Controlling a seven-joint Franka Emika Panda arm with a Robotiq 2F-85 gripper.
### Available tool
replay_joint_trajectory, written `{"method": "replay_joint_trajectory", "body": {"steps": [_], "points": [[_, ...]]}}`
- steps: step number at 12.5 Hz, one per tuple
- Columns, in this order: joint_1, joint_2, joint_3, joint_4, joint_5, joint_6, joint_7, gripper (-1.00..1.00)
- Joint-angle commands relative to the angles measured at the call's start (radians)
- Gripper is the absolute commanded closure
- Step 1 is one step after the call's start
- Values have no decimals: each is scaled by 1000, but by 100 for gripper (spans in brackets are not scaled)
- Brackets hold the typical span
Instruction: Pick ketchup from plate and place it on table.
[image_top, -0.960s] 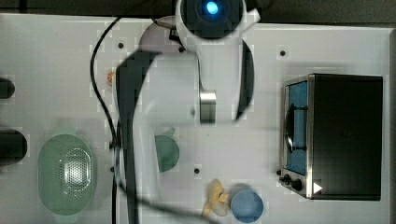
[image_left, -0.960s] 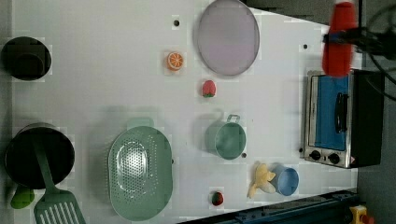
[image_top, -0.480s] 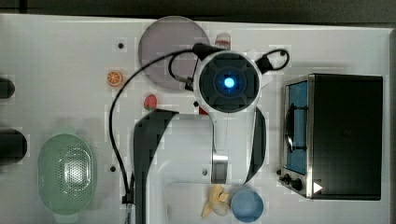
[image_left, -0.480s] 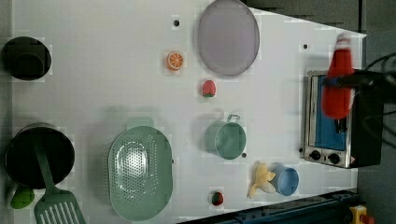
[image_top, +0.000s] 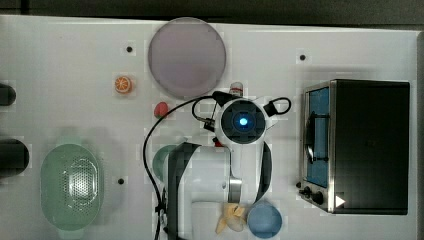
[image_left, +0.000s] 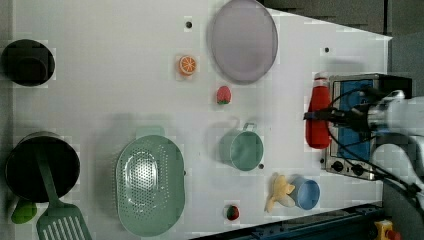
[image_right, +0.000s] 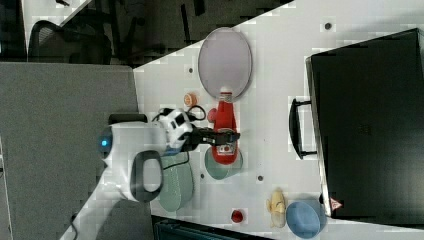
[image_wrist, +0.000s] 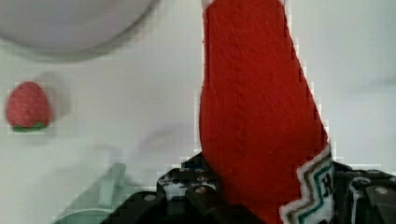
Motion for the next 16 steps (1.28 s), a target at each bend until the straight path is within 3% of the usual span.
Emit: {"method": "replay_joint_trajectory", "body": {"steps": [1, 4, 8, 13, 16], "points": [[-5, 44, 1, -25, 8, 59, -24, -18], [-5, 142, 3, -25, 8, 120, -23, -23], [-5, 161, 11, -21, 8, 177, -23, -100], [-4, -18, 12, 18, 8, 123, 71, -100], [-4, -144, 12, 103, 8, -73, 308, -100]]}}
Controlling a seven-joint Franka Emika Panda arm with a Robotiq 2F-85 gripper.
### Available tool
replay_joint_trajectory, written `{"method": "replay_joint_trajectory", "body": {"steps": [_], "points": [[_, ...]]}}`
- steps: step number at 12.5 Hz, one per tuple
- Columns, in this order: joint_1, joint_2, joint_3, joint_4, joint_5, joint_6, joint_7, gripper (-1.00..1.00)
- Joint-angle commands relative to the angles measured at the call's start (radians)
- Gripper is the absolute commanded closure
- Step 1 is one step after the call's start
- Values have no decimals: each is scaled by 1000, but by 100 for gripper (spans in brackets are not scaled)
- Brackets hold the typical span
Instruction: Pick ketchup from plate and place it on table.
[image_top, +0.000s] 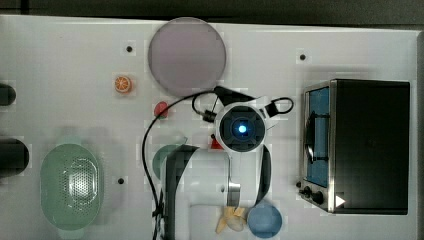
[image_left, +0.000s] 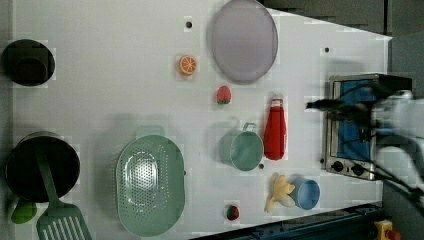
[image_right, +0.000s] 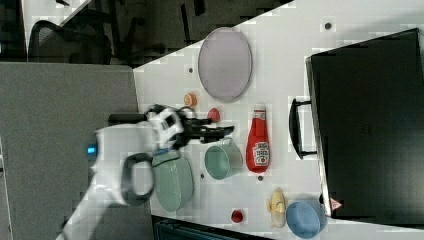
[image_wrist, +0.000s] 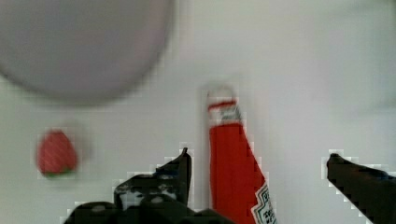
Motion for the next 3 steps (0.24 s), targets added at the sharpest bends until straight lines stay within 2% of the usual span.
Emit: {"method": "replay_joint_trajectory", "body": {"steps": [1, 3], "points": [[-3, -112, 5, 121, 5, -208, 285, -100], [-3, -157, 9, 222, 5, -418, 352, -100]]}}
